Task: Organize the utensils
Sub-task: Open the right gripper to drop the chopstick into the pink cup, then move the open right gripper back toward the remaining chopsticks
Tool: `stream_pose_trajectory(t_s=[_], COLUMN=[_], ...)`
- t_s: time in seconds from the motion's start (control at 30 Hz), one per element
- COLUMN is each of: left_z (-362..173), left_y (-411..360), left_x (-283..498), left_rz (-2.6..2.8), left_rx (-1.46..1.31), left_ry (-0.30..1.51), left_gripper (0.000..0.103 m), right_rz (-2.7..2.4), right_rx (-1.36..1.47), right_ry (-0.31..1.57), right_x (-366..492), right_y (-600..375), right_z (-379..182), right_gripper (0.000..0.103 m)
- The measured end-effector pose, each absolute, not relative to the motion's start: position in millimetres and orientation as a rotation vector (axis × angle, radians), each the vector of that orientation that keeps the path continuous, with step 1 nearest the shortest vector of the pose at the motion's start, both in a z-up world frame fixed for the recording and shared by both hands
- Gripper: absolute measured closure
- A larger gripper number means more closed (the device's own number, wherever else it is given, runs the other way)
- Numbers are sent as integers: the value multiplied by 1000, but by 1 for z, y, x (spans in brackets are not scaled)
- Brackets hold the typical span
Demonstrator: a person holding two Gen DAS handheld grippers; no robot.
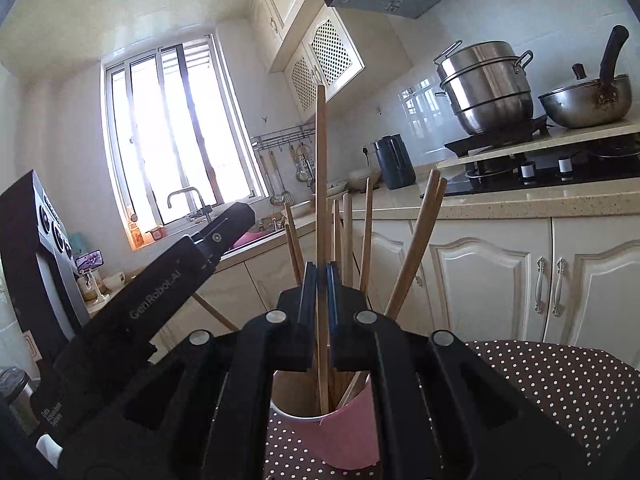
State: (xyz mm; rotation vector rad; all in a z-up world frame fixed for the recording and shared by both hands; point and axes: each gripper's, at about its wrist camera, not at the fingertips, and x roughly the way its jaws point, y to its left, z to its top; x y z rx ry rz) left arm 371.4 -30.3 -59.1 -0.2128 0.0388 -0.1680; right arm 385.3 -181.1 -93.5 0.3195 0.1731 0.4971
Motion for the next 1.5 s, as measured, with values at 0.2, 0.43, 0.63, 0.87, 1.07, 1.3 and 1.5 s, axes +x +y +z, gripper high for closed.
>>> stream_pose_trajectory(t_s=[0.2, 0.43, 0.63, 0.87, 1.07, 1.3, 1.5], left_z=[-66, -68, -59, -45, -31, -11, 2], left_y=[-24, -23, -20, -12, -3, 9, 15], left_x=[360, 346, 332, 316, 296, 261, 228], left_rz=[-121, -90, -75, -59, -37, -18, -13], left_rx=[-183, -137, -109, -121, -125, -127, -114], left_ry=[82, 112, 110, 103, 91, 71, 74], left_gripper=[57, 46, 43, 42, 39, 37, 36], right_rz=[503, 504, 493, 453, 436, 429, 397], right_rx=[314, 317, 327, 347, 337, 312, 270], right_ry=[199, 265, 274, 267, 238, 209, 193], right_x=[381, 383, 375, 365, 347, 318, 284], right_y=[-177, -169, -165, -167, -166, -163, -162], right_z=[-99, -109, -103, -92, -79, -55, -38], right_gripper=[97, 97, 96, 55, 52, 51, 51])
